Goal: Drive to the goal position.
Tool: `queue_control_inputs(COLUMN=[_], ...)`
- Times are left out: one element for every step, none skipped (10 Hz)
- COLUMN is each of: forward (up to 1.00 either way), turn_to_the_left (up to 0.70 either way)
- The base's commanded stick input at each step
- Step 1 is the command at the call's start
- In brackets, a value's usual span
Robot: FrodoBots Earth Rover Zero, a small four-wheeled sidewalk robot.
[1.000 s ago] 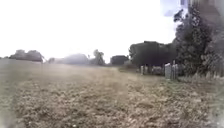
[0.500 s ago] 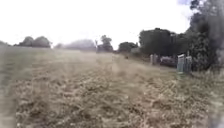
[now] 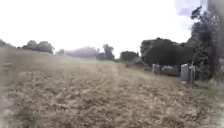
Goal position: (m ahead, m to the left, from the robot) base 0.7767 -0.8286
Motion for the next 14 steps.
queue_control_inputs(forward=[0.7, 0.7, 0.7, 0.7, 0.7, 0.7, 0.7, 0.7, 0.7, 0.7, 0.7, 0.7, 0.7, 0.7], turn_to_the_left=[-0.19, -0.19, -0.2, -0.2, -0.19, -0.19, -0.18, -0.17, -0.17, -0.16, -0.17, -0.2, -0.21, -0.21])
